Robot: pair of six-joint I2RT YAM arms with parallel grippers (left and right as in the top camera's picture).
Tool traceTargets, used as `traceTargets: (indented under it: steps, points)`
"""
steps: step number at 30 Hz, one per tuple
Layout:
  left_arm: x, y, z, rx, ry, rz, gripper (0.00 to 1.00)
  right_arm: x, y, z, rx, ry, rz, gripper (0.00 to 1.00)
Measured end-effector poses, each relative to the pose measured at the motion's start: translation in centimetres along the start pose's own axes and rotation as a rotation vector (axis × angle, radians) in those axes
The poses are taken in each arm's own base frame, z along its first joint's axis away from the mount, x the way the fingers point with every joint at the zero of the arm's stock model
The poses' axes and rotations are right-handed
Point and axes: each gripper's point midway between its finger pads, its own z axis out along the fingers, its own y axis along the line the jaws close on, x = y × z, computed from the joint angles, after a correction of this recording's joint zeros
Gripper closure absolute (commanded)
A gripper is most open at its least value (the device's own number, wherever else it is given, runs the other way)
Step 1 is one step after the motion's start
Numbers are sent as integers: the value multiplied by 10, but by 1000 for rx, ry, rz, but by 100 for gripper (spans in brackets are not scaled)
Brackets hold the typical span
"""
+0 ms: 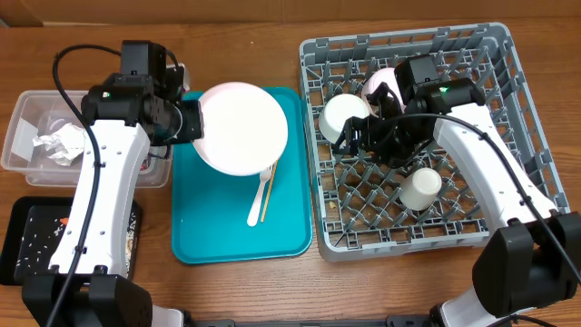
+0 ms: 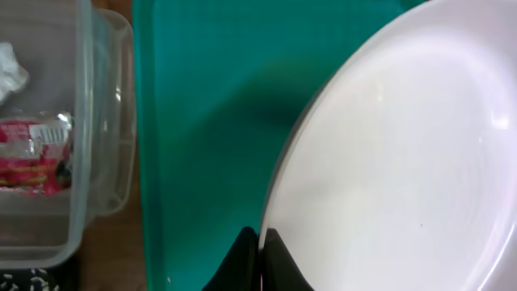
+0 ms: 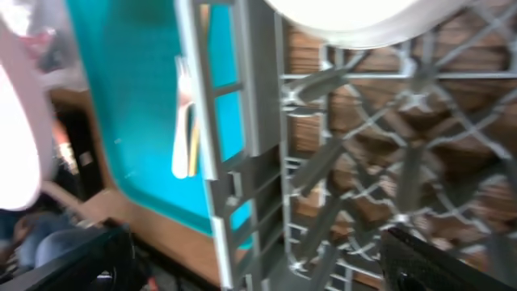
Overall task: Sort waste into correct bins and load items into the dishwasher
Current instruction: 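Lift the pink plate with the left gripper toward the right gripper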
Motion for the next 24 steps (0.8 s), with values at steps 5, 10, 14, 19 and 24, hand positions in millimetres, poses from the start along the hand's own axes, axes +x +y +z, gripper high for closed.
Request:
traceTargets:
  steps: [5, 10, 14, 19, 24]
  points:
    - [16, -17, 1, 49, 62, 21, 96, 5, 17, 2, -80, 25, -11, 0]
    - [24, -42, 1, 110, 84, 66, 96, 15, 36, 12, -97, 57, -66, 0]
    - [33, -63, 2, 136, 105, 123, 96, 20, 44, 18, -93, 69, -97, 3]
    - [42, -77, 2, 148, 124, 161, 96, 19, 43, 18, -86, 65, -103, 42]
    - [46, -83, 3, 152, 133, 177, 96, 18, 42, 18, -82, 62, -103, 68]
